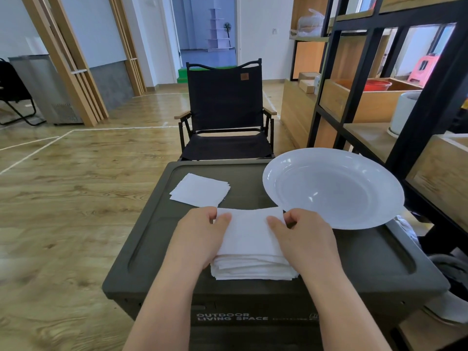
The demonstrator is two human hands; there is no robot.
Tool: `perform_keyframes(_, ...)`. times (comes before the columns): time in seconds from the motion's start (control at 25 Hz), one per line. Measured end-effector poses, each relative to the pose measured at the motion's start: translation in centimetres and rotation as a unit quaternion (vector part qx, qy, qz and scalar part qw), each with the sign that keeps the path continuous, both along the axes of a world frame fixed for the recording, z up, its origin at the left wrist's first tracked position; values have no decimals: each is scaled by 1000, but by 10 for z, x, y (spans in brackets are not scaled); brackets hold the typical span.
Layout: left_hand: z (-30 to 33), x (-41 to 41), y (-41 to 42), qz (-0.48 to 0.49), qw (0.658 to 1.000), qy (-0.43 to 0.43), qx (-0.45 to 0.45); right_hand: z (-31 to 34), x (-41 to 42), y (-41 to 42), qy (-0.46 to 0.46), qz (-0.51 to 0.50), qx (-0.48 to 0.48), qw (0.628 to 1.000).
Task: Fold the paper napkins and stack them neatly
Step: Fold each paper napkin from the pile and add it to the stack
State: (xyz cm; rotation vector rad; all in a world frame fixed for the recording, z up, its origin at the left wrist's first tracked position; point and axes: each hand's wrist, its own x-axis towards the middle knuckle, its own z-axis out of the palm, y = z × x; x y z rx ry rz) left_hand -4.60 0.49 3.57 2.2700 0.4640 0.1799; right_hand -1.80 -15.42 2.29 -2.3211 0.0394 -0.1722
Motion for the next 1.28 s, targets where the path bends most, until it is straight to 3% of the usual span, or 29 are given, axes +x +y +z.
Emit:
perform_keyframes(0.16, -1, 0, 4, 3, 999, 24, 31, -1, -1, 0, 15, -14, -10, 1000)
perform_keyframes(0.28, -1, 2, 12, 57, 997, 35, 43, 0, -4, 1, 23, -13, -14, 1000)
perform_keyframes(0.36, -4, 10, 17, 112, 986, -8, 122, 5, -6, 0, 15, -29, 1, 999)
perform_keyframes(0.44, -12, 24, 25, 109, 980, -57, 159, 12, -8, -3, -26, -54, 19, 998)
perform_keyframes(0.6, -37, 47, 32, -17, 974, 21, 226, 23, -7, -11, -82, -67, 118, 987)
perform_keyframes(0.68, -42, 49, 32, -3, 968, 36, 249, 23, -5, -12, -78, -51, 178, 980)
perform_keyframes(0.76, -42, 48, 34, 37, 959, -27, 280, 23, -3, -14, -89, -49, 209, 973)
perform_keyframes(0.96, -33, 34, 36, 123, 976, -117, 136, 22, -4, -12, -103, -31, 246, 963)
perform_keyframes(1.08, -8, 16, 31, 151, 967, -203, 8, 25, -7, -9, -109, -12, 241, 964)
perform_keyframes(1.2, 24, -7, 25, 93, 954, -243, -149, 30, -12, -4, -121, 69, 214, 967)
perform_keyframes(1.28, 41, -21, 22, 8, 963, -224, -147, 33, -20, 3, -145, 156, 162, 964)
